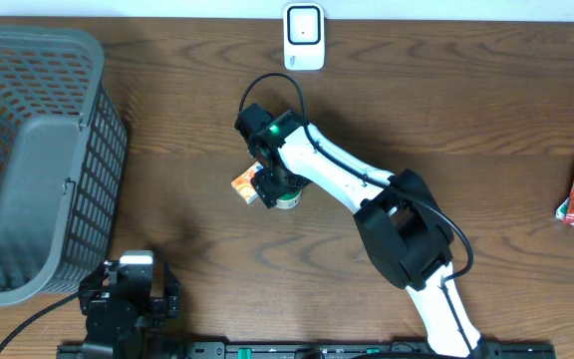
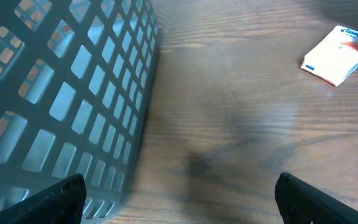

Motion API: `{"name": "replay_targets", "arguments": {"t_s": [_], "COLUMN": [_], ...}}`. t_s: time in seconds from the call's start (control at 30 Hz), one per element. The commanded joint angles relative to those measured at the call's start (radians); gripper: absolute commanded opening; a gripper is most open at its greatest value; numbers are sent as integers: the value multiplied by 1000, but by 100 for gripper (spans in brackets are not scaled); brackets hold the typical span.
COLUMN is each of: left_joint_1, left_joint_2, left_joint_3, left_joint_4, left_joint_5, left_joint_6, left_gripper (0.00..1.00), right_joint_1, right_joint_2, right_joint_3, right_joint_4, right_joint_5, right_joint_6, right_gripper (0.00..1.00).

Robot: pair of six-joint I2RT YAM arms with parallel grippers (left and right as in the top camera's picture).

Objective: Scan the item barcode

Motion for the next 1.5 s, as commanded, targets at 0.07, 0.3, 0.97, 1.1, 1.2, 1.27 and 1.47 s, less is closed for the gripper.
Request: {"name": "replay_targets", "arguments": {"t_s": [0.07,0.3,0.97,1.1,1.2,1.27,1.47], "left_joint_1": [4,4,4,4,4,4,4], "left_joint_2": [-3,-3,-3,-3,-3,-3,-3], "left_joint_3": [2,2,2,2,2,2,2], "left_joint_4": [0,0,-1,-1,0,0,0], "left_joint_5": [-2,-2,-2,-2,-2,-2,-2], "left_joint_6": [-13,-13,-13,-13,-13,-13,-13], "left_gripper": [95,95,95,95,95,95,95], "right_joint_1": [-2,-2,-249,-363,-467,-525,-594], "right_joint_2": [18,17,17,17,17,18,18], "right_joint_3": [0,88,428,426,422,416,341], "right_joint_4": [-1,-155,-546,-557,-577,-576,-577], "right_joint_5": [18,18,-393,-466,-507,-507,-529], "right_joint_6": [50,88,114,113,113,100,44], "right_gripper": [66,55,54,57,57,60,59]}}
